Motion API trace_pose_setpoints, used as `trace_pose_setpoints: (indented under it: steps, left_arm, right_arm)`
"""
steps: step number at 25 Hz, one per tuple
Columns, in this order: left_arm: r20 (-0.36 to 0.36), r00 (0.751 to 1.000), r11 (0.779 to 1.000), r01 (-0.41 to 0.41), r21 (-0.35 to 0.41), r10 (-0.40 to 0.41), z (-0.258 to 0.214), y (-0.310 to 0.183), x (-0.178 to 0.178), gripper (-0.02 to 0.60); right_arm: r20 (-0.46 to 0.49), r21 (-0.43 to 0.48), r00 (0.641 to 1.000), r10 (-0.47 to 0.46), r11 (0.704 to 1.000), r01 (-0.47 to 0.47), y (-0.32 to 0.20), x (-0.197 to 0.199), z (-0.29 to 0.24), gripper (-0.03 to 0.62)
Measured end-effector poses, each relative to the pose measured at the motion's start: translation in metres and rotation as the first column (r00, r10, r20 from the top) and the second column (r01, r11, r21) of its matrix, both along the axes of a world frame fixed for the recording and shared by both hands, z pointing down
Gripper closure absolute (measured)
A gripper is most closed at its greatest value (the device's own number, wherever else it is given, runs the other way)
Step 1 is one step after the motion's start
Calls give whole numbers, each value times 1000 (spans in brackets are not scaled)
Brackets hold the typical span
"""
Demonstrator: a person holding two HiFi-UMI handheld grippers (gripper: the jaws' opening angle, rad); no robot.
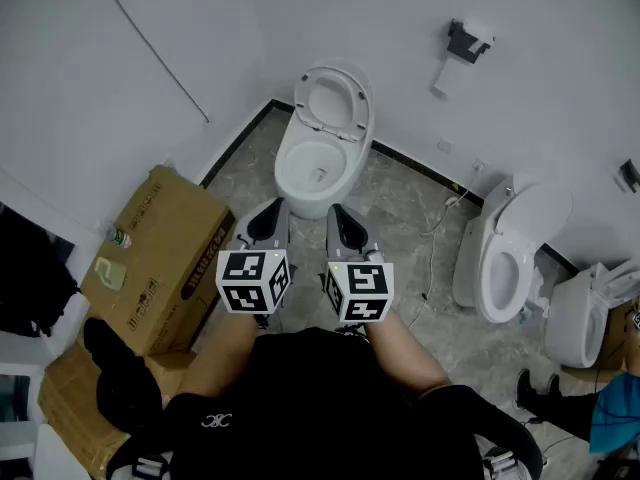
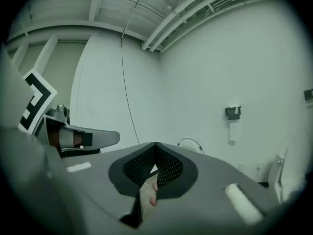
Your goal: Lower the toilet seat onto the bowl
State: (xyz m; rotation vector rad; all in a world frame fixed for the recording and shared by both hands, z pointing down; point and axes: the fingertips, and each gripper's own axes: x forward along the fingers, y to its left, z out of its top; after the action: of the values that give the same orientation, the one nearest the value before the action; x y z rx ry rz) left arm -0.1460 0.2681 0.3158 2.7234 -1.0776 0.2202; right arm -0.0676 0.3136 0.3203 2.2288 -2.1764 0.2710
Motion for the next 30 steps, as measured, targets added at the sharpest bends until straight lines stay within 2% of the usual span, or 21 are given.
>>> trace_pose_setpoints:
  steps: [17,24,30]
  left_arm:
    - [13,1000,999,-18,-37,18,13,21,24,572]
    - [24,998,998,-53,-38,54,20,8,45,572]
    - [17,997,996,-75,-53,76,25,-29,67,572]
  right_arm:
    - [14,-21,1000,-4,1000,4,17,18,14,586]
    - [19,-32,1000,25,999,-25,6,39,22,586]
    - [0,-43,999,43,998,-43,-25,59,27,586]
